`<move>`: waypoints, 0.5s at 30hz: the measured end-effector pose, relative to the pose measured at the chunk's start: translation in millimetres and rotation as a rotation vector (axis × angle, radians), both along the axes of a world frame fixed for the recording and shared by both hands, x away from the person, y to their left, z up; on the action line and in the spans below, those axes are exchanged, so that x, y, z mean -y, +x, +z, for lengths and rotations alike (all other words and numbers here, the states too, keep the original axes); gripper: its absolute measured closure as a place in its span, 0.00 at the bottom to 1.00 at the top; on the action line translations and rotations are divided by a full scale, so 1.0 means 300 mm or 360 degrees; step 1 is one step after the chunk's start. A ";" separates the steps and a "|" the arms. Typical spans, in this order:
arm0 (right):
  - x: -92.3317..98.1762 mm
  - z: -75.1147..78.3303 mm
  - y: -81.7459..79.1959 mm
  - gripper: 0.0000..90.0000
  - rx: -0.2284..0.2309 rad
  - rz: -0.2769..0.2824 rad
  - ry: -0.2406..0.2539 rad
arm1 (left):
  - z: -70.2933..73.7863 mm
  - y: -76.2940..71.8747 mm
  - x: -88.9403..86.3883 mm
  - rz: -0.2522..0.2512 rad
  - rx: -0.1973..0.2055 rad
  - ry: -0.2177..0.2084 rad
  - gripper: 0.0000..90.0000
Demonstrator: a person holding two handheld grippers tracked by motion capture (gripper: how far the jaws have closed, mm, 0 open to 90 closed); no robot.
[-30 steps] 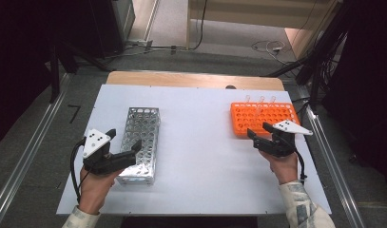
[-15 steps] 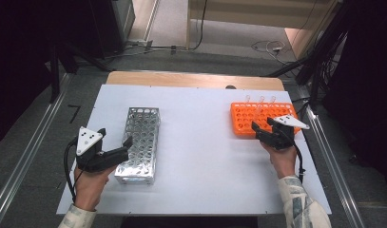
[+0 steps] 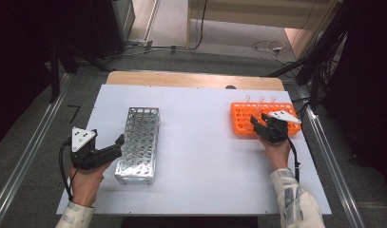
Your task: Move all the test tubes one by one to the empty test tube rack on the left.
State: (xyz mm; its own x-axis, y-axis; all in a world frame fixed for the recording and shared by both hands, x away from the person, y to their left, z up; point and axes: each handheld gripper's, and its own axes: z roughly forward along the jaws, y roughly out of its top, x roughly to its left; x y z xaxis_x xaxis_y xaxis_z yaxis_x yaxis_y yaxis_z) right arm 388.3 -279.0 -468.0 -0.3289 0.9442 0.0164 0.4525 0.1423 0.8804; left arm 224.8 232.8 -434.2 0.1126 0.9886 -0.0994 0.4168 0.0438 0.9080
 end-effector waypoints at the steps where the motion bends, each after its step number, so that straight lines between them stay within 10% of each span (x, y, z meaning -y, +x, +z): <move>1: -0.001 -0.001 0.006 0.59 0.0001 -0.0001 0.0001 | -0.001 0.000 0.000 0.0001 -0.0001 0.0002 0.10; 15: -0.025 0.004 0.025 0.81 0.0022 0.0018 -0.0026 | -0.006 -0.003 0.003 -0.0001 -0.0008 0.0000 0.10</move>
State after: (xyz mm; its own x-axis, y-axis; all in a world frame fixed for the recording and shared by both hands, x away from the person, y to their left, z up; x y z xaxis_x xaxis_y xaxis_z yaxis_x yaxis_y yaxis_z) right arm 395.7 -271.5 -466.8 -0.3399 0.9405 -0.0038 0.4386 0.1621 0.8840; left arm 223.9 232.0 -435.9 0.1130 0.9885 -0.1002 0.4213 0.0437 0.9059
